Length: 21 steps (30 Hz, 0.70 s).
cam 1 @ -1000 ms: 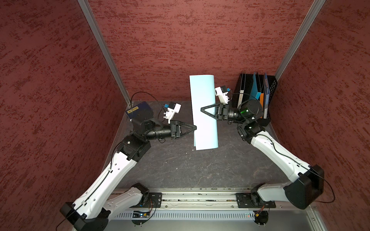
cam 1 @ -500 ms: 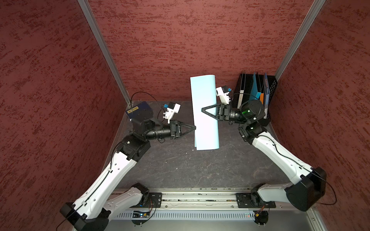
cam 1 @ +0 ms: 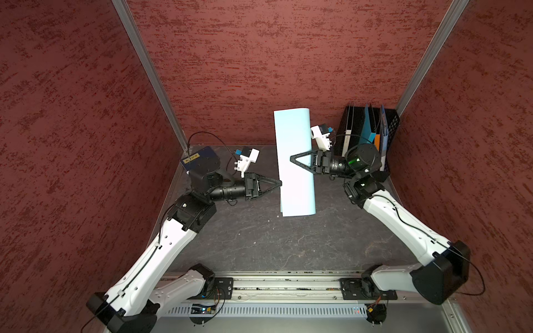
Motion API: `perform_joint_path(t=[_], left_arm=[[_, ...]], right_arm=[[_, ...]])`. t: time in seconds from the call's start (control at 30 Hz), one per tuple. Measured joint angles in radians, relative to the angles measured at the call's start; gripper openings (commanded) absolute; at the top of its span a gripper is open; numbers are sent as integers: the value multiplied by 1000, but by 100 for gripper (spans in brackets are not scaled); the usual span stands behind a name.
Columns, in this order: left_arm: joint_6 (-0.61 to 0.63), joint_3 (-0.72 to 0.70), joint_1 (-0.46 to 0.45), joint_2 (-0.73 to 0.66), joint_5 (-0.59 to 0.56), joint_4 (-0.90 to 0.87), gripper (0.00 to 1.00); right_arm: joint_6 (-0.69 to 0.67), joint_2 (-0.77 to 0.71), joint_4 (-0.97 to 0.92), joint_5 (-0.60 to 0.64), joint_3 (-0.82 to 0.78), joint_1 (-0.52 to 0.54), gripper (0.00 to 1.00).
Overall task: Fold the rectangular paper in half along the long edge
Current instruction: Fold the paper.
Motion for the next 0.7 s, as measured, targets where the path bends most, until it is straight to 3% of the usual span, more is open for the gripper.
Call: perform_joint_path(t=[0.3,0.5,0.7], left_arm=[[-12,0,-19,11,6,2,12],[-16,0,-20,13,12,1,0],[-6,5,-20,13,14,-8,0]], right_arm=[[-4,0,0,0,0,0,35],[-7,0,-1,0,0,0,35],[-11,0,-9,0,0,0,35]])
